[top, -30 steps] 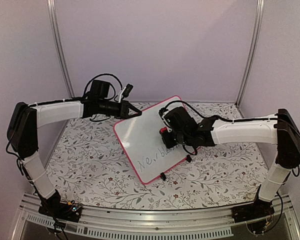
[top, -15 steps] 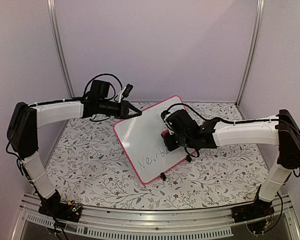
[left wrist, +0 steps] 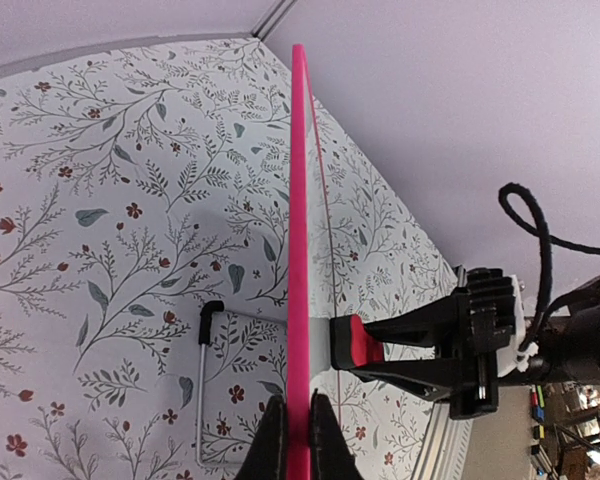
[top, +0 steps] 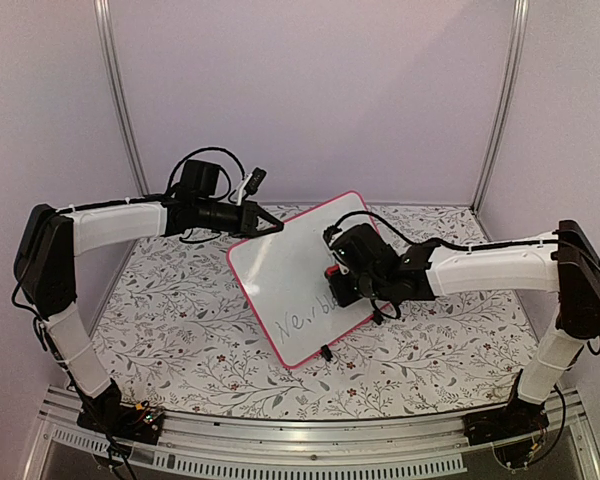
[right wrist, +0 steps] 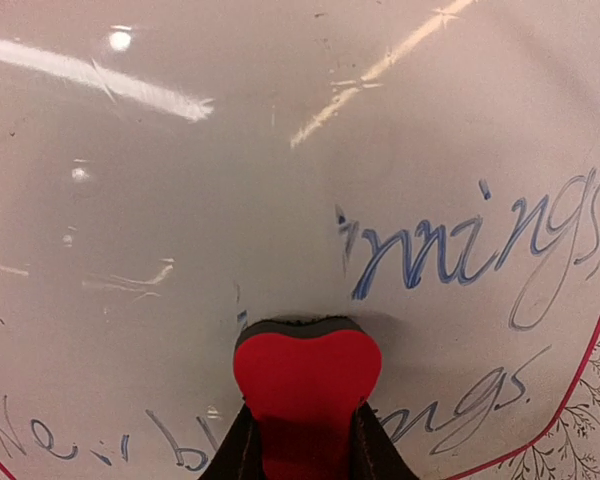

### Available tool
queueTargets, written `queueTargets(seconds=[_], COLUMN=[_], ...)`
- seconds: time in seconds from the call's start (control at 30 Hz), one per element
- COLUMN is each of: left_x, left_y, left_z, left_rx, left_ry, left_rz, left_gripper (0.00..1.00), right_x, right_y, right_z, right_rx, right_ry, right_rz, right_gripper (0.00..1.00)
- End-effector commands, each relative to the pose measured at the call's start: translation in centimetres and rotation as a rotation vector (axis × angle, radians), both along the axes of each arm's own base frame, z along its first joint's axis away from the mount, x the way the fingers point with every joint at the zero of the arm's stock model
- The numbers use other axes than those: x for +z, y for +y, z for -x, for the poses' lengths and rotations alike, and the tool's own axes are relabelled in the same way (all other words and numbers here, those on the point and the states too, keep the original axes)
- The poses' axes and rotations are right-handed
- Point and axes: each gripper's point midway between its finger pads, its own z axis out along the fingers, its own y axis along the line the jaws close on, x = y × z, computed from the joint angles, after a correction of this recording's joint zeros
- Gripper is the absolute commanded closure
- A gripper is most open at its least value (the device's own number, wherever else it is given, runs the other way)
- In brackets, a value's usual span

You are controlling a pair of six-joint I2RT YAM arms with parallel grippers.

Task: Erase the whiteboard
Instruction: Erase the whiteboard at the center of the board.

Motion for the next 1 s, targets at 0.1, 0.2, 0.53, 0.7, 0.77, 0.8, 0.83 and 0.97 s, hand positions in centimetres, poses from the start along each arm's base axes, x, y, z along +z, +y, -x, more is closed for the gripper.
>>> queueTargets(seconds=[0.1, 0.2, 0.53, 0.7, 0.77, 0.8, 0.83, 0.97], left_x=[-0.5, -0.3, -0.5, -0.4, -0.3, -0.4, -0.3, -0.1], left_y=[-0.5, -0.5, -0.5, -0.5, -0.5, -0.4, -0.4, -0.4], left_z=[0.3, 0.3, 0.2, 0.2, 0.3, 0.2, 0.2, 0.3], left_rx=[-0.005, -0.006, -0.003, -0.001, 0.000, 0.000, 0.001, 0.002], left_ry=[-0.039, -0.041, -0.036, -0.039, -0.042, -0.042, -0.044, -0.047], left_rz=[-0.037, -0.034, -0.035, -0.036, -0.036, -0.037, -0.036, -0.035], left_gripper=[1.00, 1.00, 1.00, 1.00, 1.00, 1.00, 1.00, 1.00], right_x=[-2.8, -3.0, 0.1, 5.0, 6.1, 6.3, 6.6, 6.3], right_y=[-1.7, -1.8, -1.3, -0.1, 0.5, 0.7, 1.0, 2.0], right_z=[2.0, 2.1, 1.7, 0.6, 0.1, -0.2, -0.5, -1.6], right_rx=[0.005, 0.004, 0.012, 0.024, 0.029, 0.029, 0.032, 0.034], right_ry=[0.083, 0.088, 0.040, -0.048, -0.076, -0.083, -0.091, -0.101], right_rz=[0.079, 0.082, 0.038, -0.033, -0.042, -0.038, -0.038, -0.030], right_gripper=[1.00, 1.00, 1.00, 1.00, 1.00, 1.00, 1.00, 1.00])
